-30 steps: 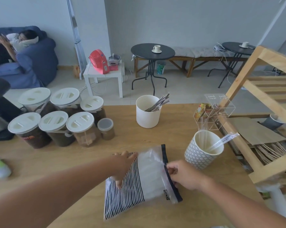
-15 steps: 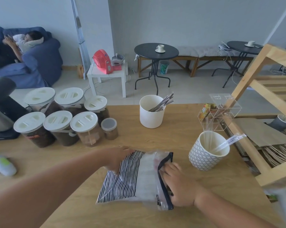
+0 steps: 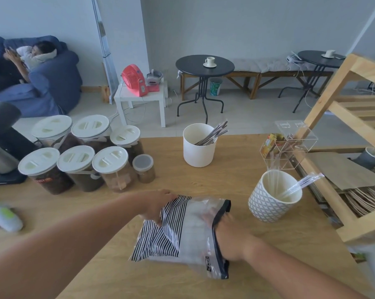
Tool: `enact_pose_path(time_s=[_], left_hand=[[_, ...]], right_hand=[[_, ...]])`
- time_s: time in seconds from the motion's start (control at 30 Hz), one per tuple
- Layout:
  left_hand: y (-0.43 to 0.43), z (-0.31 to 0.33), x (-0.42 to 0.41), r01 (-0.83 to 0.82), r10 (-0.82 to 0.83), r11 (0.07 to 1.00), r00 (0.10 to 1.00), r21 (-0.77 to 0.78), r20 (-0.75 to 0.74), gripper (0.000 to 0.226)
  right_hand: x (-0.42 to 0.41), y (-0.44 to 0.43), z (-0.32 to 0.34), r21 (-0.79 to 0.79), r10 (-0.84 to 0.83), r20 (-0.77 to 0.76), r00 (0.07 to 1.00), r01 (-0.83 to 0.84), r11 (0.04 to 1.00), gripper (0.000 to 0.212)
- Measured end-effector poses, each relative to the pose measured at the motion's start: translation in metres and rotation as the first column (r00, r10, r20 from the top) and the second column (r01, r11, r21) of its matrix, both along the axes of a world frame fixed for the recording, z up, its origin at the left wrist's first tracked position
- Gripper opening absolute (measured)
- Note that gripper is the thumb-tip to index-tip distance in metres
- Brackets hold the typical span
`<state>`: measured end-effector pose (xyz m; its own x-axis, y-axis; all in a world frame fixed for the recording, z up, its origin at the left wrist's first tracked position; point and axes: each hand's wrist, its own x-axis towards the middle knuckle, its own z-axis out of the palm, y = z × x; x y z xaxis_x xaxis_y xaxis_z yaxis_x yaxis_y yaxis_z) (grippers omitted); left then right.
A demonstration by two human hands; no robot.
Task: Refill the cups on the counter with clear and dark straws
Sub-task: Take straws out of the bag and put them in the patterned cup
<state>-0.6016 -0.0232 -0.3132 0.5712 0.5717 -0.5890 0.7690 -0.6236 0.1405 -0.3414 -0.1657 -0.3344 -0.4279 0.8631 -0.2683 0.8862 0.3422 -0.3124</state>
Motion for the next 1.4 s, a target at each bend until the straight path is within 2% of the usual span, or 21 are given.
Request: enact_pose_path(time_s=[0.03,0.13,0.2,0.37,0.5,0.6,0.77,0.87,0.97,1.03,1.1,1.13,1.2,1.27,1.4], left_hand=[[0.001,-0.001,-0.001,0.0,0.0,1.0,1.0,-0.002,0.003,0.118],[0.004,-0.002,-0.005,-0.013,0.013,1.0,1.0,-0.02,0.013,0.118],[0.005,-0.003,-0.008,-0.015,0.016,1.0,1.0,-0.02,0.013,0.119],[0.005,-0.005,-0.015,0.001,-0.001,1.0,1.0,0.011,-0.005,0.117],[0.003,-0.003,-0.019,0.01,-0.009,1.0,0.999,0.029,-0.039,0.116],[0.001,0.001,-0.023,0.044,-0.039,0.997,0.996,0.059,-0.078,0.113],[-0.003,0.012,-0.024,0.093,-0.059,0.987,0.97,0.135,-0.235,0.112],[-0.013,0.024,-0.011,0.114,-0.056,0.979,0.947,0.168,-0.315,0.102],[-0.03,0.036,0.016,0.182,-0.136,0.961,0.966,0.207,-0.221,0.077],[-0.046,0.041,0.038,0.134,-0.139,0.975,0.99,0.179,0.015,0.078],[-0.064,0.042,0.058,0.108,-0.129,0.988,0.968,0.108,0.217,0.082],[-0.073,0.04,0.065,0.136,-0.159,0.985,0.956,0.11,0.246,0.082],[-0.084,0.031,0.073,0.209,-0.237,0.963,0.957,0.172,0.165,0.091],[-0.088,0.022,0.072,0.226,-0.239,0.956,0.97,0.189,0.047,0.107],[-0.086,0.012,0.061,0.21,-0.218,0.954,0.976,0.214,0.01,0.117]], right_hand=[[-0.002,0.0,0.0,-0.007,-0.014,0.013,1.0,0.014,1.0,0.085],[-0.01,-0.001,0.003,-0.049,0.01,0.149,0.989,-0.003,0.999,0.024],[-0.009,0.0,0.004,-0.099,0.003,0.249,0.969,0.022,0.995,0.012],[0.008,0.001,0.013,-0.096,-0.024,0.286,0.958,0.053,0.994,0.029],[0.027,0.0,0.023,-0.066,-0.075,0.16,0.984,0.086,0.994,0.035],[0.039,-0.001,0.028,-0.039,-0.114,0.17,0.979,0.122,0.992,0.04],[0.039,-0.008,0.026,0.042,-0.132,0.183,0.974,0.127,0.991,0.041],[0.034,-0.01,0.025,0.027,-0.162,0.156,0.974,0.16,0.987,0.062],[0.037,-0.007,0.028,0.04,-0.168,0.183,0.969,0.163,0.986,0.086],[0.04,-0.005,0.029,0.088,-0.178,0.165,0.97,0.165,0.982,0.095],[0.038,-0.004,0.028,0.107,-0.167,0.117,0.979,0.154,0.982,0.094],[0.035,-0.004,0.026,0.09,-0.146,0.099,0.984,0.137,0.986,0.093],[0.027,-0.004,0.02,0.06,-0.094,0.091,0.991,0.089,0.994,0.088],[0.022,-0.004,0.015,0.06,-0.083,0.104,0.991,0.077,0.995,0.078],[0.026,-0.005,0.015,0.072,-0.08,0.133,0.988,0.071,0.995,0.045]])
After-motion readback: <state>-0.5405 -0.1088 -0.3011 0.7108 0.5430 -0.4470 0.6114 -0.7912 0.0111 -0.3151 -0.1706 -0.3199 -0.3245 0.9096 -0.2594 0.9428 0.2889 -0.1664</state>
